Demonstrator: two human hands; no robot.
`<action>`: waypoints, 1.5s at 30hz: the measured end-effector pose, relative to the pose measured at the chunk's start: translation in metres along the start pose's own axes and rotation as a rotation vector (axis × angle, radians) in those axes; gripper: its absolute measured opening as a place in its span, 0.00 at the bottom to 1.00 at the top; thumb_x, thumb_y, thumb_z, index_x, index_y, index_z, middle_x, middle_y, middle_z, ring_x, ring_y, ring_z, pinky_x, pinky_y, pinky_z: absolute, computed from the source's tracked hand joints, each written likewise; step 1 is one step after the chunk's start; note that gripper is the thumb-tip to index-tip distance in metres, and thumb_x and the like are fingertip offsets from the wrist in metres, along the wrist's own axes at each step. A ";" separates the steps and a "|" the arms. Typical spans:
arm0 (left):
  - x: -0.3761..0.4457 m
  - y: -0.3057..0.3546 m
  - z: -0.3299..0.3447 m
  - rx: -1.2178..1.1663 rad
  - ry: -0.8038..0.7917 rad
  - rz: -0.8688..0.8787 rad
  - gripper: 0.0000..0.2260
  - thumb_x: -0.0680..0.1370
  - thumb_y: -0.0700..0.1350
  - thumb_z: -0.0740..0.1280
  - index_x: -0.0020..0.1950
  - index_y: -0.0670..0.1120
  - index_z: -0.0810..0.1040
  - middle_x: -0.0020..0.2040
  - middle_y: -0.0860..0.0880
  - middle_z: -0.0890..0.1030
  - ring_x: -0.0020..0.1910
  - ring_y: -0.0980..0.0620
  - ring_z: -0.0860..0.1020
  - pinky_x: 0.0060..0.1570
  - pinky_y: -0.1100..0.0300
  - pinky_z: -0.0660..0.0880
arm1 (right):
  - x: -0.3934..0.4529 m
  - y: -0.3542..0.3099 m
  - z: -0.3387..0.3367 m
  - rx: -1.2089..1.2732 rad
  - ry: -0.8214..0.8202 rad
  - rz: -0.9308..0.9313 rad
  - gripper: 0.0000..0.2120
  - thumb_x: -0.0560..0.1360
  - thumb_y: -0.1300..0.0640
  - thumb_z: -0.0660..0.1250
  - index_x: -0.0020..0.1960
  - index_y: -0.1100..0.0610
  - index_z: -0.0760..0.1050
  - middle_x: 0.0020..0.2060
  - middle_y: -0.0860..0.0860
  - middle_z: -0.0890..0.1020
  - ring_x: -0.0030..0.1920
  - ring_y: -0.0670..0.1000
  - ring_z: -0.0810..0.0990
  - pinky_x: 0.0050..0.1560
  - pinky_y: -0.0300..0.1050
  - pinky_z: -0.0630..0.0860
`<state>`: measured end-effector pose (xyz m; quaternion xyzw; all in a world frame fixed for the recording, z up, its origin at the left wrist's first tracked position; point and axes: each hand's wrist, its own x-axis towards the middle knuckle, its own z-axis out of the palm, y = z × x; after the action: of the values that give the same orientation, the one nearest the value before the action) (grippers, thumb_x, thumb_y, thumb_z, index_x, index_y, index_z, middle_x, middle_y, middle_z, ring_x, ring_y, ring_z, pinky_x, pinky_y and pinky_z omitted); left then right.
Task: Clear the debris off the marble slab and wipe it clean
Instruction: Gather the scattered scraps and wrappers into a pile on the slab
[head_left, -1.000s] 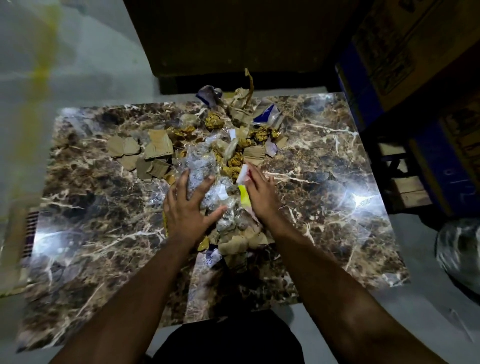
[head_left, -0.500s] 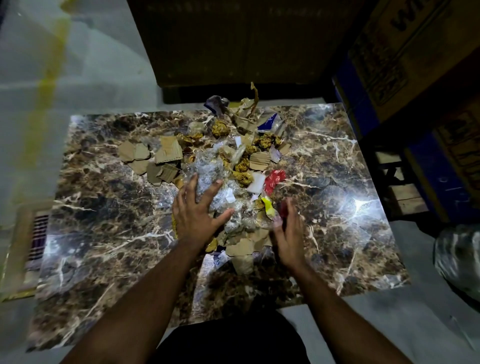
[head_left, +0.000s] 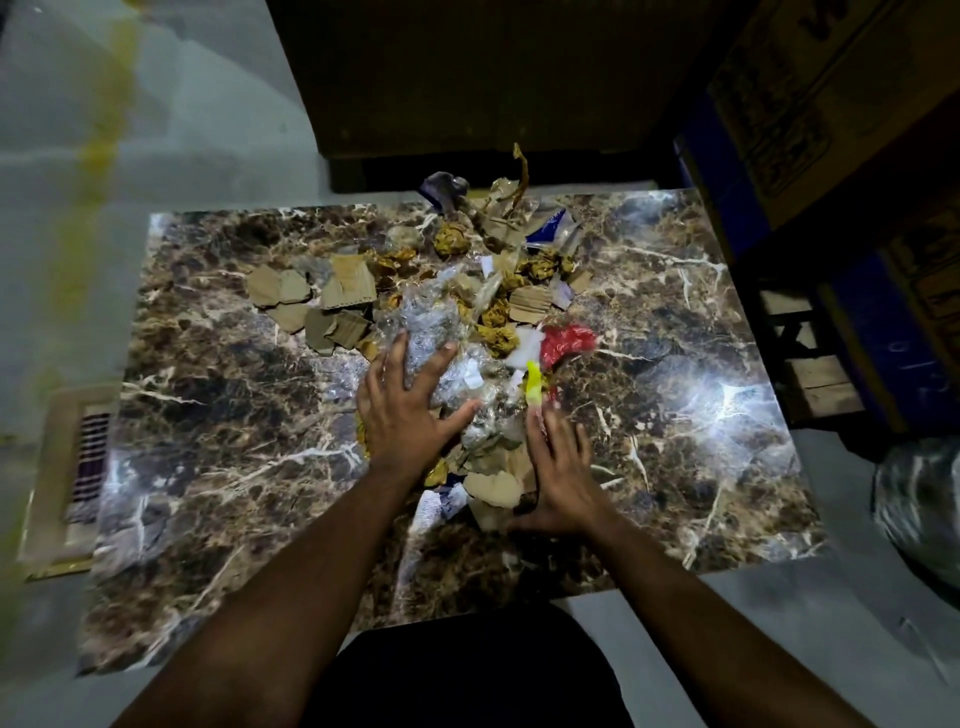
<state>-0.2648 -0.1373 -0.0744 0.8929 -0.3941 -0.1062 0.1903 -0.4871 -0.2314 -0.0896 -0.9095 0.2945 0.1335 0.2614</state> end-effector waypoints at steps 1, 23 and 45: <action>0.000 0.000 0.000 -0.002 -0.002 0.003 0.37 0.69 0.76 0.63 0.76 0.70 0.58 0.81 0.51 0.50 0.78 0.38 0.54 0.72 0.31 0.55 | 0.003 -0.005 0.000 -0.012 0.024 0.016 0.71 0.61 0.20 0.68 0.77 0.49 0.21 0.76 0.51 0.22 0.79 0.55 0.27 0.77 0.70 0.38; -0.005 -0.002 0.000 -0.005 -0.026 0.026 0.39 0.67 0.79 0.62 0.76 0.70 0.57 0.81 0.51 0.51 0.77 0.40 0.55 0.72 0.33 0.56 | 0.079 -0.055 -0.019 0.077 0.432 0.160 0.28 0.71 0.70 0.70 0.67 0.50 0.73 0.72 0.52 0.64 0.68 0.55 0.64 0.67 0.58 0.71; -0.006 0.000 -0.007 0.005 -0.038 0.002 0.45 0.63 0.79 0.66 0.76 0.71 0.54 0.82 0.51 0.48 0.79 0.40 0.53 0.72 0.31 0.58 | -0.001 -0.005 -0.060 0.036 0.423 -0.028 0.35 0.74 0.41 0.71 0.78 0.39 0.62 0.80 0.52 0.59 0.77 0.59 0.61 0.71 0.68 0.60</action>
<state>-0.2664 -0.1309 -0.0683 0.8907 -0.3989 -0.1221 0.1805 -0.4792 -0.2607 -0.0380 -0.9164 0.3326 -0.0691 0.2116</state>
